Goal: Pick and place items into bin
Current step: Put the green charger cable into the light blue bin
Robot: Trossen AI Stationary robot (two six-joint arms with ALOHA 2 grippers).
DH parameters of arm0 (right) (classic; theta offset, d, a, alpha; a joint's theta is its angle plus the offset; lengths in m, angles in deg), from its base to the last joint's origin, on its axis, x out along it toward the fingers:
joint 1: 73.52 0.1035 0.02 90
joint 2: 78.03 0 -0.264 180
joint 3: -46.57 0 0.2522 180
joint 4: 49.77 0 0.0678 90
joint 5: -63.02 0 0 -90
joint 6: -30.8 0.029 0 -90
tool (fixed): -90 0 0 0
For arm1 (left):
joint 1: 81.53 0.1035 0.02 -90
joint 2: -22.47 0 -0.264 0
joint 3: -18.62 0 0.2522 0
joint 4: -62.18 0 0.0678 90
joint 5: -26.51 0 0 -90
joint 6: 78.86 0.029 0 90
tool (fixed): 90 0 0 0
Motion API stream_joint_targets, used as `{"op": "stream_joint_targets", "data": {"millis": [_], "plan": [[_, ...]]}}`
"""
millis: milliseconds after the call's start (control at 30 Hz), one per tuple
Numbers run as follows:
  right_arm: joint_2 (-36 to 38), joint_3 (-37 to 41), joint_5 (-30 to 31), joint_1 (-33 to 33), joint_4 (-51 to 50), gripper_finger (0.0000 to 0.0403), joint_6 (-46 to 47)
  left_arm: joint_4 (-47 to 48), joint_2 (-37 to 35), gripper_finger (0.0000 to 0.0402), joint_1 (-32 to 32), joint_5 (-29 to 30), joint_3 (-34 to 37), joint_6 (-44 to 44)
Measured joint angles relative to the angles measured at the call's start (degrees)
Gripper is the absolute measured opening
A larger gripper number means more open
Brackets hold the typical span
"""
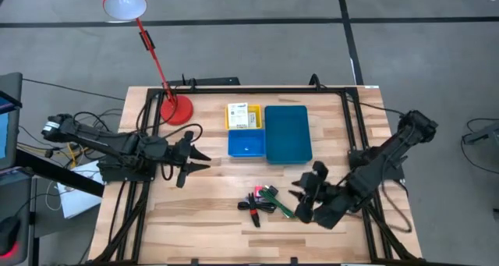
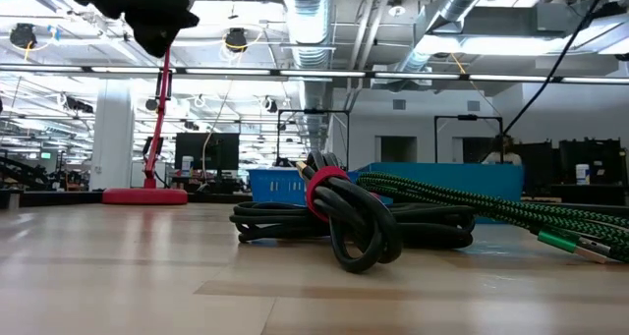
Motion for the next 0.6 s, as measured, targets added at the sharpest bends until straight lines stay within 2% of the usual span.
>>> {"op": "stream_joint_targets", "data": {"millis": [200,467,600], "plan": [[-7.85,0.02,-8.32,-3.24,0.22,0.0123,2.43,-0.8,1.22,0.0105,0.02,2.44,0.83,3.15],[-16.85,0.0,-20.46,-5.64,0.48,0.0125,4.09,-0.71,1.26,0.0105,0.0,2.81,0.83,3.96],[-19.35,0.02,-23.5,-5.9,2.72,0.0131,4.11,0.2,1.26,0.0105,0.01,2.86,0.83,3.58]]}}
